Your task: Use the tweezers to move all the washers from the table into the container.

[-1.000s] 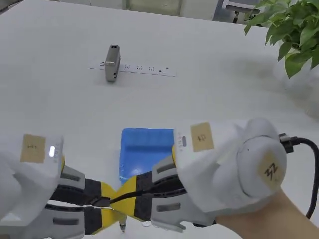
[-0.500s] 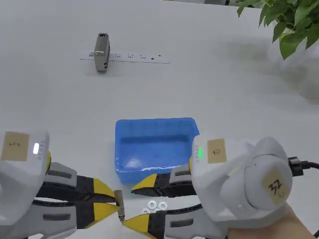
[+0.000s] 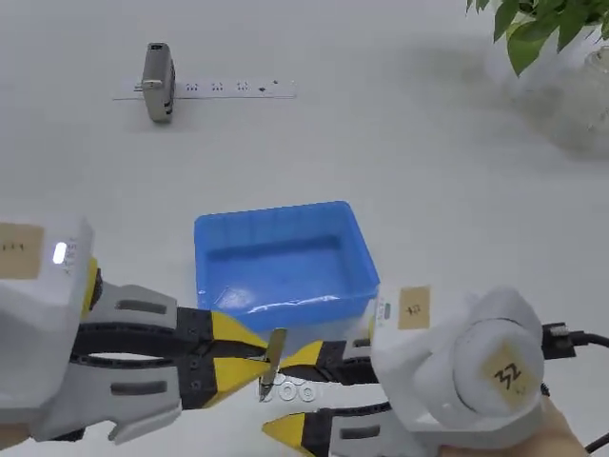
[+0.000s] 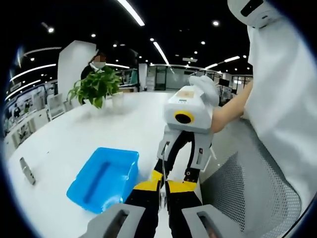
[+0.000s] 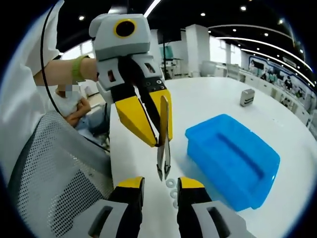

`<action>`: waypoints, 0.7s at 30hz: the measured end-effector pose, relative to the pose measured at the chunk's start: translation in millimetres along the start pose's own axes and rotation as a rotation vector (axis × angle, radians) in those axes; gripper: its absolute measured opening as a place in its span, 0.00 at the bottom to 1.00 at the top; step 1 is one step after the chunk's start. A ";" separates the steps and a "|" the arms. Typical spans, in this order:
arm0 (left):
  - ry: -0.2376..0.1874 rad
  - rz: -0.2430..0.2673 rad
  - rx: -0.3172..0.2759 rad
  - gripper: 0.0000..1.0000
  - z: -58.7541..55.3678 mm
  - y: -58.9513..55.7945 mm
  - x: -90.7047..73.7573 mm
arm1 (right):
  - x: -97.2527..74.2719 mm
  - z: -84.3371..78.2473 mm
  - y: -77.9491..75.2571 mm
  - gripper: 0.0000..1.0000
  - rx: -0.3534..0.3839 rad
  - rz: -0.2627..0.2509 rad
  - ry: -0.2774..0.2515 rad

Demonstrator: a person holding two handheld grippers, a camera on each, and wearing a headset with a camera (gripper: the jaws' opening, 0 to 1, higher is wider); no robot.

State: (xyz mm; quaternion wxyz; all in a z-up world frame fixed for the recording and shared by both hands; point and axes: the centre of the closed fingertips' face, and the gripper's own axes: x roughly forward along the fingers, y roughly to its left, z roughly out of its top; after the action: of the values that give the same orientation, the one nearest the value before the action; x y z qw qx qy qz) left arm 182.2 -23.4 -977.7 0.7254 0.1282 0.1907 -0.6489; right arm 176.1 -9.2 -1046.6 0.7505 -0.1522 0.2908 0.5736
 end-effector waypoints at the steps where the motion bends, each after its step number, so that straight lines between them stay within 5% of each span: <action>1: -0.022 -0.010 -0.012 0.00 3.2 -1.7 0.8 | 1.9 1.0 0.7 0.23 -0.005 0.007 -0.003; 8: -0.027 -0.021 -0.014 0.00 3.8 -4.1 -0.3 | 10.8 14.4 4.3 0.06 -0.056 0.068 -0.034; 21: 0.114 0.012 0.048 0.00 -22.7 5.1 1.7 | 30.1 -1.9 -5.5 0.06 -0.092 0.068 0.032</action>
State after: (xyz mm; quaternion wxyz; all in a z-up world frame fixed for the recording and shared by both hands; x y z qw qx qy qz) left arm 184.8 -14.4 -999.1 0.7140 0.1834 0.2154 -0.6404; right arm 186.0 11.3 -1067.1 0.7182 -0.1856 0.2809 0.6089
